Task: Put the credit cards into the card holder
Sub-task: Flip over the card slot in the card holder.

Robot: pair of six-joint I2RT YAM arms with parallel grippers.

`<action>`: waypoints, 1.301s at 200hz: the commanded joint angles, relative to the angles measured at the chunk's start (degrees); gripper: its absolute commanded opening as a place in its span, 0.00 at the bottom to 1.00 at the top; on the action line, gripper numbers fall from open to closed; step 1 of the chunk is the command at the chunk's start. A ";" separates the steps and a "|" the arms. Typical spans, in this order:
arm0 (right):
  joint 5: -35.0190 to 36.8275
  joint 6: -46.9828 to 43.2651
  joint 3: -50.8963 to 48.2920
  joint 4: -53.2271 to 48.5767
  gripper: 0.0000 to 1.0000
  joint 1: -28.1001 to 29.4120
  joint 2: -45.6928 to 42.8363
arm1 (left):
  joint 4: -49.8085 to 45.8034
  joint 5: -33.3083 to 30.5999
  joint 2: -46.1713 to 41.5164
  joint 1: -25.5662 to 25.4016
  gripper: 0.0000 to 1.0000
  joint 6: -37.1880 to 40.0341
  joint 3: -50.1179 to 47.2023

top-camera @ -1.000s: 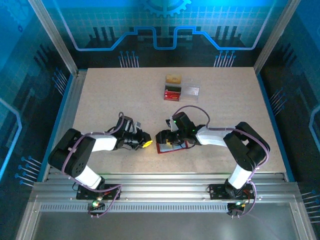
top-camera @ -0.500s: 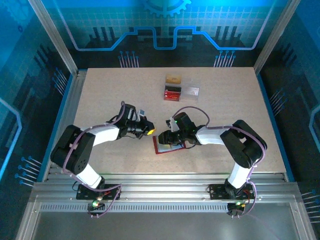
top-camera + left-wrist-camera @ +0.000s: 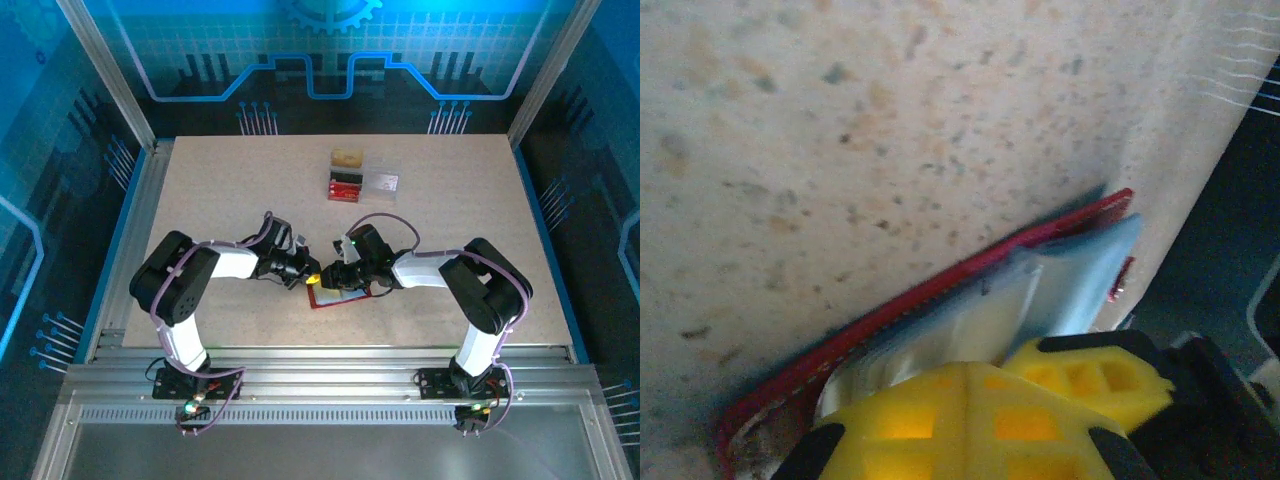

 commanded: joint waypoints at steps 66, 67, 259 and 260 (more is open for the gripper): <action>12.50 -6.74 9.99 -27.51 0.59 -2.48 -12.16 | -9.22 -5.05 3.89 -0.06 0.00 9.82 -1.65; 12.84 -6.80 10.22 -27.92 0.59 -2.60 -12.32 | -9.19 -5.06 3.94 -0.06 0.00 9.89 -1.67; 4.76 4.91 51.99 -0.04 0.94 -37.81 27.48 | -12.07 -6.03 6.17 -1.90 0.01 12.39 1.36; 4.54 5.13 52.31 0.27 0.94 -37.84 27.84 | -12.07 -6.03 6.22 -1.94 0.01 12.40 1.42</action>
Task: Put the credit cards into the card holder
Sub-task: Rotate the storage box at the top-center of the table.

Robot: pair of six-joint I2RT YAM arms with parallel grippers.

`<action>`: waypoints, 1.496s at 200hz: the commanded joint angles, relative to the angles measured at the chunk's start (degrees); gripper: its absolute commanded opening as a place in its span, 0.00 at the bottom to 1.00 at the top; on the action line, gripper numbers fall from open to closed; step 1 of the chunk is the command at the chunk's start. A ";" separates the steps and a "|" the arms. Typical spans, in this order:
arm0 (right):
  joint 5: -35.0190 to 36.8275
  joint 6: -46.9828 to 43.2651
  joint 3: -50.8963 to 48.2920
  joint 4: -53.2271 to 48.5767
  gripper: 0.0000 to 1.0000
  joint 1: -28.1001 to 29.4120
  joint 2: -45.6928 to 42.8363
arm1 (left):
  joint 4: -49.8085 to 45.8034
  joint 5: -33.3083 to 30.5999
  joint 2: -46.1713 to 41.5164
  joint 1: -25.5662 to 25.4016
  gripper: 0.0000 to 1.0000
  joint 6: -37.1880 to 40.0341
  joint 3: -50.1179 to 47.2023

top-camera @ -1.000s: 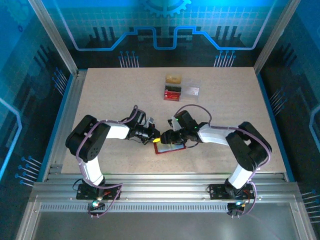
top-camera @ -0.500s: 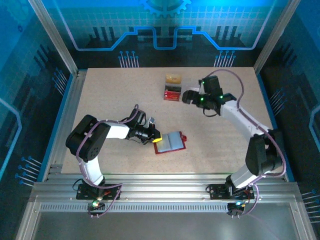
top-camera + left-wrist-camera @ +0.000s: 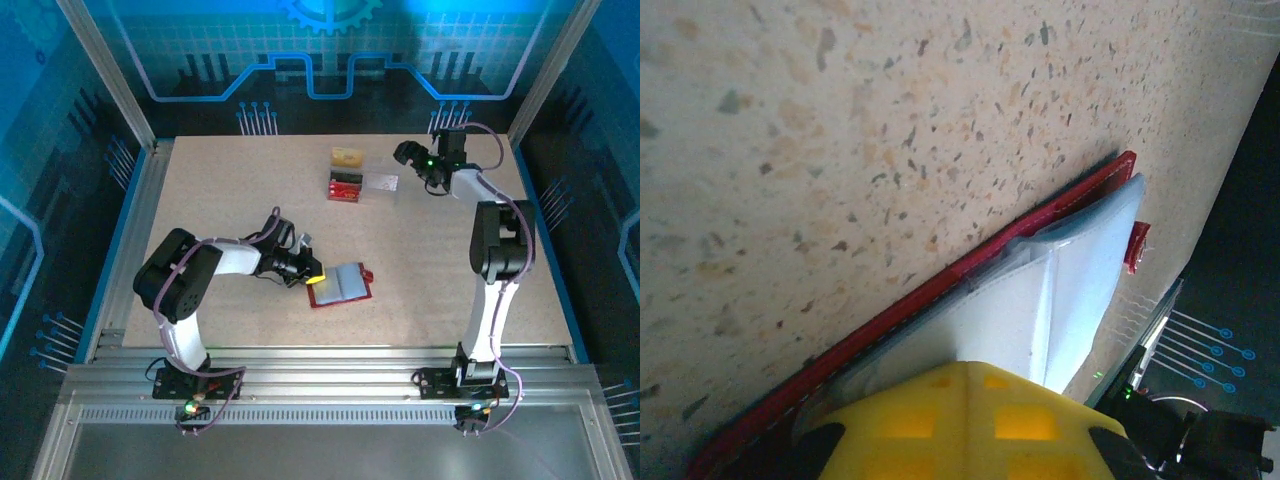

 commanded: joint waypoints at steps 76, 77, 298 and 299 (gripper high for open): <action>-18.01 9.77 27.65 10.38 0.90 -0.44 24.89 | -8.28 -6.30 5.16 -2.24 0.01 1.11 -0.81; -18.11 9.76 27.68 10.36 0.90 -0.45 24.89 | -8.28 -6.30 5.16 -2.23 0.01 1.14 -0.79; 1.73 -10.61 -16.99 0.62 0.87 17.13 -13.47 | -9.69 -7.56 5.34 -2.37 0.02 1.76 -0.47; 2.79 -11.06 -17.01 0.08 0.87 17.44 -13.93 | -9.69 -7.55 5.34 -2.38 0.02 1.72 -0.49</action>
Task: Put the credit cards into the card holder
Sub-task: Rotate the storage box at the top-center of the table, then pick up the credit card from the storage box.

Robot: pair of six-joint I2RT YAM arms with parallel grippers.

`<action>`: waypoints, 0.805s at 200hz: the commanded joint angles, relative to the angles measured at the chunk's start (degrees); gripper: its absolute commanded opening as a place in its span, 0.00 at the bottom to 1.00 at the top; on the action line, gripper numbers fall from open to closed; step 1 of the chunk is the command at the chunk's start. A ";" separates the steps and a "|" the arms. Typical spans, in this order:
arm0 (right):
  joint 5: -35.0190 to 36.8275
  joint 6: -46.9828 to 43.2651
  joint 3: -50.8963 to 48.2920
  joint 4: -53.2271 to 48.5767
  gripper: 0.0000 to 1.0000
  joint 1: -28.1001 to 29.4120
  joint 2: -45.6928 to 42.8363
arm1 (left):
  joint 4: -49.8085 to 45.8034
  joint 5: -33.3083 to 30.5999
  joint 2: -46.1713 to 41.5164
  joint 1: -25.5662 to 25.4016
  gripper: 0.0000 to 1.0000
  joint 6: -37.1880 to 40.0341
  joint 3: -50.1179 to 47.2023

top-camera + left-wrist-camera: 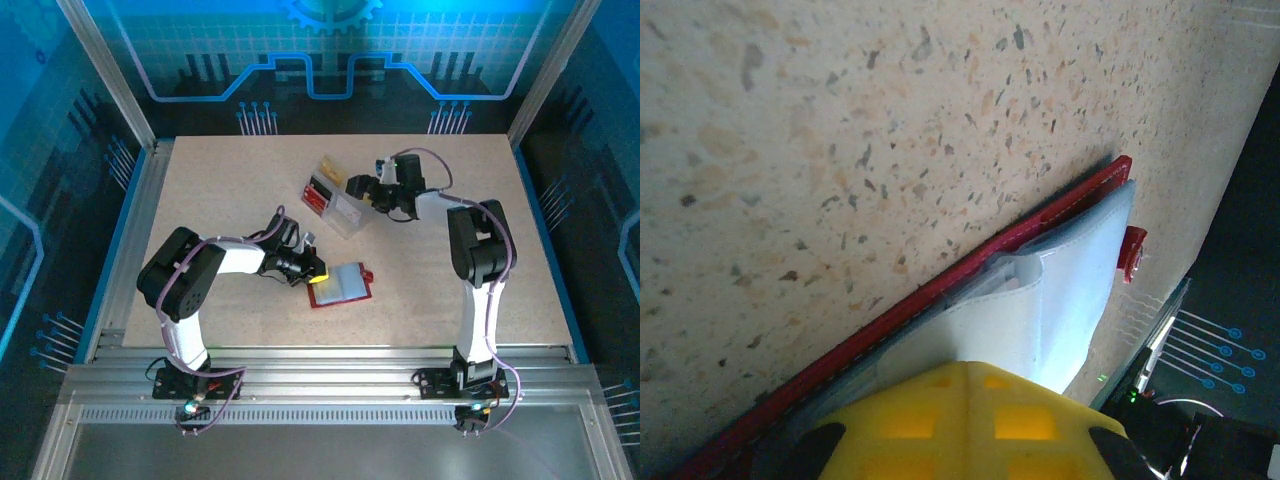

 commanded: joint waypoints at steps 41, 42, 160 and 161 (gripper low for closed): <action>50.67 -22.33 4.41 -24.97 0.88 17.40 -18.11 | -9.04 -6.81 4.18 -1.20 0.02 1.42 -2.09; 50.85 -22.58 4.59 -25.16 0.88 17.65 -18.11 | -9.04 -6.82 4.20 -1.23 0.02 1.42 -2.08; 66.89 -25.56 23.83 -47.36 0.69 26.25 1.03 | -8.50 -6.48 5.19 -1.25 0.02 1.07 -1.99; 66.92 -25.56 23.83 -47.43 0.69 26.30 1.13 | -8.46 -6.44 5.19 -1.21 0.02 1.07 -2.03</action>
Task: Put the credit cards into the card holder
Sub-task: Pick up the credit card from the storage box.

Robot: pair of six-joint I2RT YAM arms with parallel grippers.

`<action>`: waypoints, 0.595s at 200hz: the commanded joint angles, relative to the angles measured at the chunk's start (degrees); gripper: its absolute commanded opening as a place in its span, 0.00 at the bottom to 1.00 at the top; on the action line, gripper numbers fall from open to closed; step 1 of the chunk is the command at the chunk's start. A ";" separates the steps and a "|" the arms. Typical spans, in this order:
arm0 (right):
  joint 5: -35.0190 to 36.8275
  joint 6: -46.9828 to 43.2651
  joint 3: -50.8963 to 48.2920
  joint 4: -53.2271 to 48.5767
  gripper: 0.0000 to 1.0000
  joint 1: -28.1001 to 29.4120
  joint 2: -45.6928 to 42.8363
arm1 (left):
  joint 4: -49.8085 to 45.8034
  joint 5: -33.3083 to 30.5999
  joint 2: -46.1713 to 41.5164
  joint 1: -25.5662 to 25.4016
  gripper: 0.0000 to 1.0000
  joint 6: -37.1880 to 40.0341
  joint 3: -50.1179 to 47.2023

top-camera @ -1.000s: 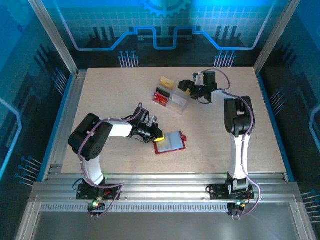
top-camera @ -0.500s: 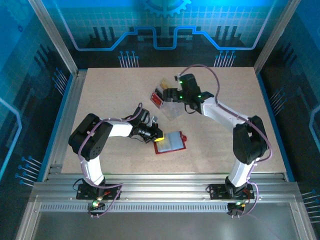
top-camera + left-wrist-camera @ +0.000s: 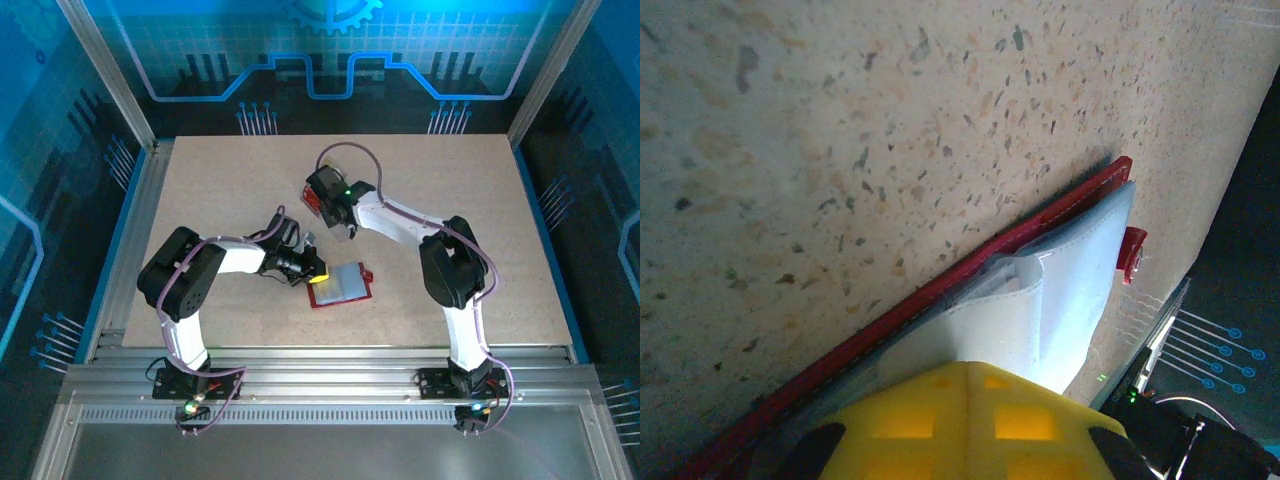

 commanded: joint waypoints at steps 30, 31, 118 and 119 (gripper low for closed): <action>6.66 -0.62 4.09 -5.43 0.66 1.44 3.44 | -7.83 -6.30 4.87 -1.14 0.02 0.92 -2.56; 6.76 -0.61 4.06 -5.43 0.66 1.40 3.48 | -7.82 -6.30 4.88 -1.18 0.02 0.92 -2.56; 9.70 -1.34 5.96 -6.38 0.66 1.47 7.17 | -7.30 -6.01 5.06 -1.21 0.02 0.63 -2.72; 9.77 -1.37 5.92 -6.43 0.66 1.50 7.19 | -7.24 -6.03 5.06 -1.21 0.02 0.64 -2.73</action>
